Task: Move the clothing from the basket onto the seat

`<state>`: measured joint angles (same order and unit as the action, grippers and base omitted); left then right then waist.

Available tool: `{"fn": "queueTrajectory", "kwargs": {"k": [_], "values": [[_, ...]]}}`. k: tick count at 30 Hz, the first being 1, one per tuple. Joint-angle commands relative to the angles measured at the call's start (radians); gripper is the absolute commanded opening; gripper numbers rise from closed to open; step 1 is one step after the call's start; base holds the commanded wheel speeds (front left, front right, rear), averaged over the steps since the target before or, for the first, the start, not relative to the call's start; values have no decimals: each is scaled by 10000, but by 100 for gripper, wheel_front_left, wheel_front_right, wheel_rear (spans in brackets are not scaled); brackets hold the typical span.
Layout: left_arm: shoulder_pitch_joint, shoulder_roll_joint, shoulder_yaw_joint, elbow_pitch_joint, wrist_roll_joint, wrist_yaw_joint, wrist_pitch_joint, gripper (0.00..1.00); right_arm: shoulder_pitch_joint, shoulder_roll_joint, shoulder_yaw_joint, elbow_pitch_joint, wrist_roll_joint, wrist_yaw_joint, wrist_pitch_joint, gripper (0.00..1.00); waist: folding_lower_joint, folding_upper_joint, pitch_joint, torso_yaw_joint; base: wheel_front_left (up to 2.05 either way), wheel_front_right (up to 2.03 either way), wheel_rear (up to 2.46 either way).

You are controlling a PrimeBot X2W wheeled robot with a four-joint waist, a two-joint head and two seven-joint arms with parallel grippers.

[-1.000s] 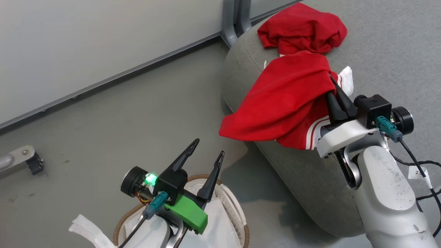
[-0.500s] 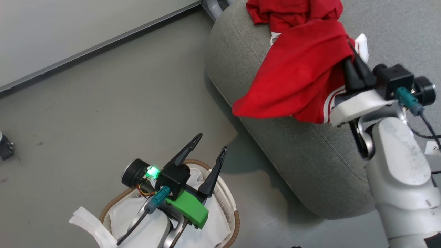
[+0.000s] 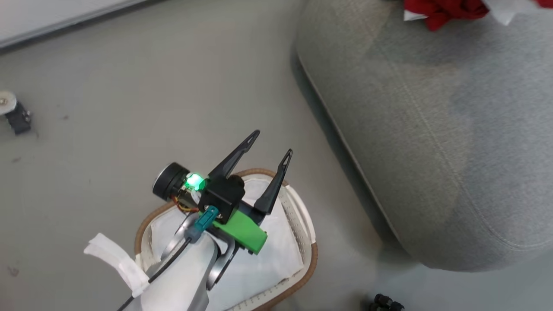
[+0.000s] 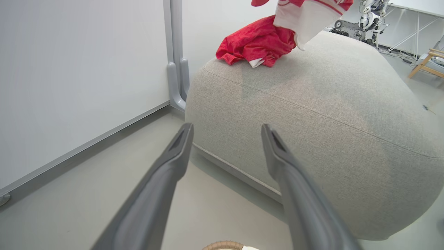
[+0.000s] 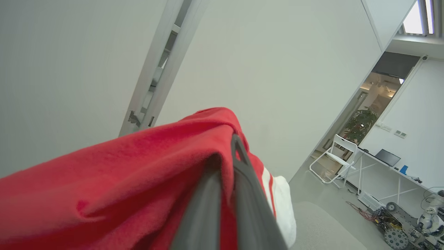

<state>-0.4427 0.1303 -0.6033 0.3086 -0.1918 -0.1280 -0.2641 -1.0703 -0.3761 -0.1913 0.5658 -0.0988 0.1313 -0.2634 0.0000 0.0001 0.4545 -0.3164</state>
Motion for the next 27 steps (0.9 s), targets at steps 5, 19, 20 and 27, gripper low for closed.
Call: {"fn": "queueTrajectory", "kwargs": {"k": [5,19,20,27], "values": [[-750,-148,6,-180,298,-26,-3,100,-922,-738,-613,1525,-120,-11,49,0,0,-1,1673,1315,0,0,0],[-1131,-138,125,-450,548,140,-3,100,-871,-771,-2101,3793,-1362,-11,-22,0,0,-1,2917,1648,0,0,0],[-1130,-131,121,-431,554,137,-3,100,-814,-718,-2146,3773,-1414,-11,-22,0,0,-1,2928,1625,0,0,0],[-1137,-83,128,-430,465,90,-3,100,-220,-196,-2218,3141,-1562,-11,-13,89,0,-1,2723,1324,0,0,0]]}}
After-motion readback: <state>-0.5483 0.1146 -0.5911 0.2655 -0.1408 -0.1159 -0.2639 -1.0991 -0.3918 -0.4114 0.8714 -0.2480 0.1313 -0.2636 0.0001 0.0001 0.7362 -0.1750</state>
